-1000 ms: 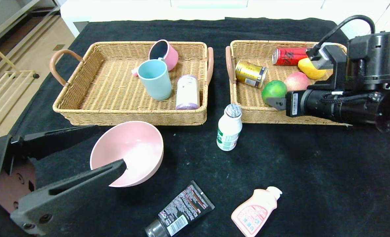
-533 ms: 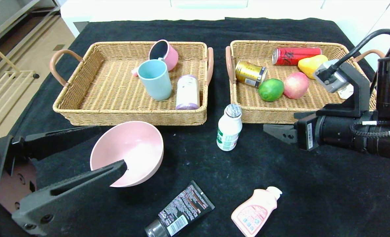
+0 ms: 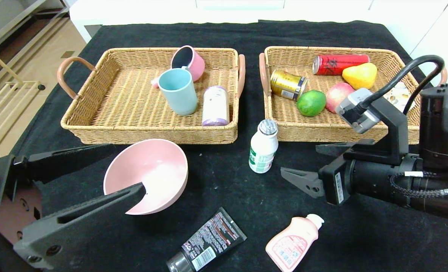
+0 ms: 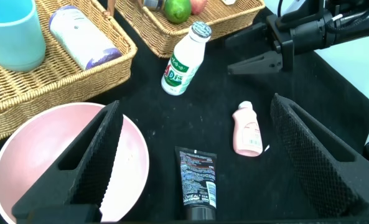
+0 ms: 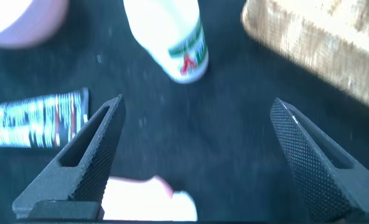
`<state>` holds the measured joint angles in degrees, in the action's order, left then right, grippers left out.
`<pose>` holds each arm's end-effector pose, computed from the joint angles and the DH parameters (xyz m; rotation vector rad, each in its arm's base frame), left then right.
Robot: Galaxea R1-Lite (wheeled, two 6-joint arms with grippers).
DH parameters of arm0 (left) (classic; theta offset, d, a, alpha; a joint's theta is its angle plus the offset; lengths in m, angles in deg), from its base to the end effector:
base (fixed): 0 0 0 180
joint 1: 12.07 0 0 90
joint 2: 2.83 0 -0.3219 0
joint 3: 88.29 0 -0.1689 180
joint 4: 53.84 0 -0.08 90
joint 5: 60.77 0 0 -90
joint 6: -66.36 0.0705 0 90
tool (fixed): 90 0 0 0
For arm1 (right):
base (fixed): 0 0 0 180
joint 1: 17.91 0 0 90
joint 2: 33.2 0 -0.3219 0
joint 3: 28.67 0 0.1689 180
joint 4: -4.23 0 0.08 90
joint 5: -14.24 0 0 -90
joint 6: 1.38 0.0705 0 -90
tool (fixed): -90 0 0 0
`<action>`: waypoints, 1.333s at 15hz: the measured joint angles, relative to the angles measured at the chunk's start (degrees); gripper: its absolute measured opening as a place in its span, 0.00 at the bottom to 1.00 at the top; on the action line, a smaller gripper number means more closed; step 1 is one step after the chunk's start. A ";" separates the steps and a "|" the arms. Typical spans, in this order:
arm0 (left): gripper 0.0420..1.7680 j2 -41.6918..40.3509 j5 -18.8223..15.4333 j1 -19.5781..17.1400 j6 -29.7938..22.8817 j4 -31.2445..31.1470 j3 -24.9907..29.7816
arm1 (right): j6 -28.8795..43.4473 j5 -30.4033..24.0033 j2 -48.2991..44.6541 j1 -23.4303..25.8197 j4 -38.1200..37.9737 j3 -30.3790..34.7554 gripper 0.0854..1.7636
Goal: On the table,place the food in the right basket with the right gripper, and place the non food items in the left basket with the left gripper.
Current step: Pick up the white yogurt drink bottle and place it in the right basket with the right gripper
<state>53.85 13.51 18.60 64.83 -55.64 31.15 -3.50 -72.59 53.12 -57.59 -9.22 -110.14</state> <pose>0.1102 -0.0876 0.2858 -0.0301 -0.0262 -0.8100 0.2260 0.1824 0.2597 -0.1541 0.2908 0.6375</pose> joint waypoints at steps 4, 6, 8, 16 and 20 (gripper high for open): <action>0.97 -0.01 0.00 0.00 0.05 0.05 0.04 | -0.44 0.05 3.67 -2.90 3.99 -0.50 0.96; 0.97 0.07 -0.01 0.00 0.05 0.05 0.09 | -0.77 0.63 5.83 -3.95 5.78 -1.16 0.96; 0.97 0.05 -0.04 0.02 0.13 0.05 0.11 | -0.83 1.21 7.78 -4.58 8.77 -1.82 0.96; 0.97 -0.12 -0.01 0.00 0.13 0.06 -0.02 | -0.62 4.79 12.74 -4.85 13.19 -5.32 0.96; 0.97 -0.15 0.00 0.00 0.09 0.16 -0.16 | -0.33 6.22 14.26 -4.67 17.09 -5.38 0.96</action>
<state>53.70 13.51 18.60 64.91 -55.48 30.99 -3.83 -66.37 67.39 -62.26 7.87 -115.51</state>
